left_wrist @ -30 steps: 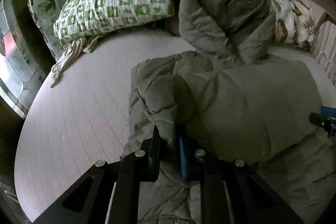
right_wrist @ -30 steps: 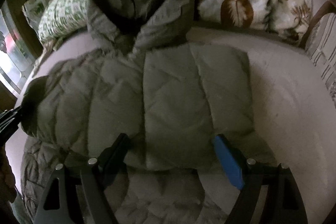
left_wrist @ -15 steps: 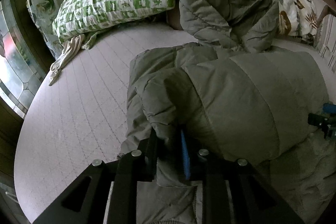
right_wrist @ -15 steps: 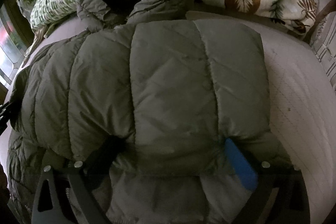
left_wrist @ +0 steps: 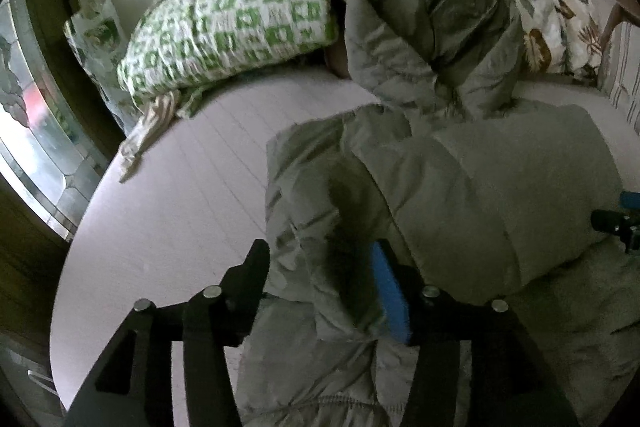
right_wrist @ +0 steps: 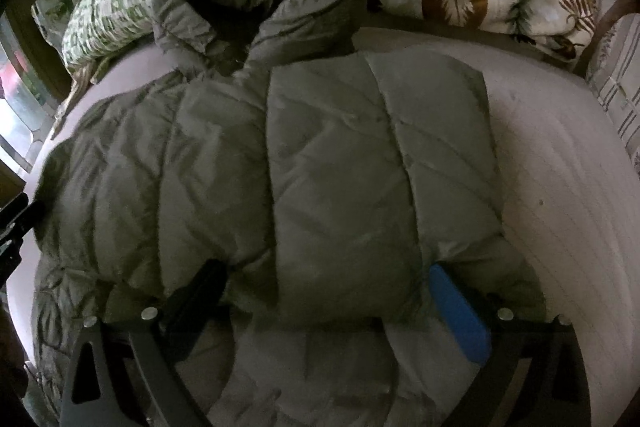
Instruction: Fold large clothes
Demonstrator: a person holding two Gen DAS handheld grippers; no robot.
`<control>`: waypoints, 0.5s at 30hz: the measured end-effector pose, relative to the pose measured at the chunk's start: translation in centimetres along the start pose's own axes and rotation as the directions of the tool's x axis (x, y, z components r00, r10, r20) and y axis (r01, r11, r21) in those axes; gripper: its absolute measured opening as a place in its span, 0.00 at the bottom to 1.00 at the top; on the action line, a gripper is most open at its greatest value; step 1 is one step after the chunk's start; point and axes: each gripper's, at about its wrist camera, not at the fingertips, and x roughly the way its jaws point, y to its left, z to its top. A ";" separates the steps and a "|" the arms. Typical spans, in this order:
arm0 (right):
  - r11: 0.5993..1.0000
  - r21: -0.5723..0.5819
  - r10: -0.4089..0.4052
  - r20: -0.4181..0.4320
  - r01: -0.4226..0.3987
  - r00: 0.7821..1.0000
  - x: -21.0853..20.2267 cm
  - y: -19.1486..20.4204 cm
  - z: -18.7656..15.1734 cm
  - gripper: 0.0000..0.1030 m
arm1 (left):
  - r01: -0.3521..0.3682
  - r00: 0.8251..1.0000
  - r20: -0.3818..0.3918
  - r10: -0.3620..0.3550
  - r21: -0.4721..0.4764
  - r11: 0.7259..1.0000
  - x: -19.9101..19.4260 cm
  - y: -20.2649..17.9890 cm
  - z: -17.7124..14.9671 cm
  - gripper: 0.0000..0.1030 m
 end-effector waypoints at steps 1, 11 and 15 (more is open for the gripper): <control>1.000 -0.005 0.001 0.009 0.000 1.000 -0.5 0.1 0.1 0.99 | 0.001 1.000 0.011 -0.001 -0.001 1.000 -0.4 0.1 0.2 0.58; 1.000 -0.026 -0.009 0.041 0.010 0.999 -1.8 0.8 1.7 0.99 | 0.004 0.998 0.066 -0.003 -0.006 1.000 -2.1 -0.2 1.9 0.62; 0.999 -0.040 -0.009 0.021 0.010 1.000 -0.7 1.0 2.0 0.99 | 0.006 0.998 0.062 -0.007 0.004 1.000 -1.3 -1.0 2.3 0.62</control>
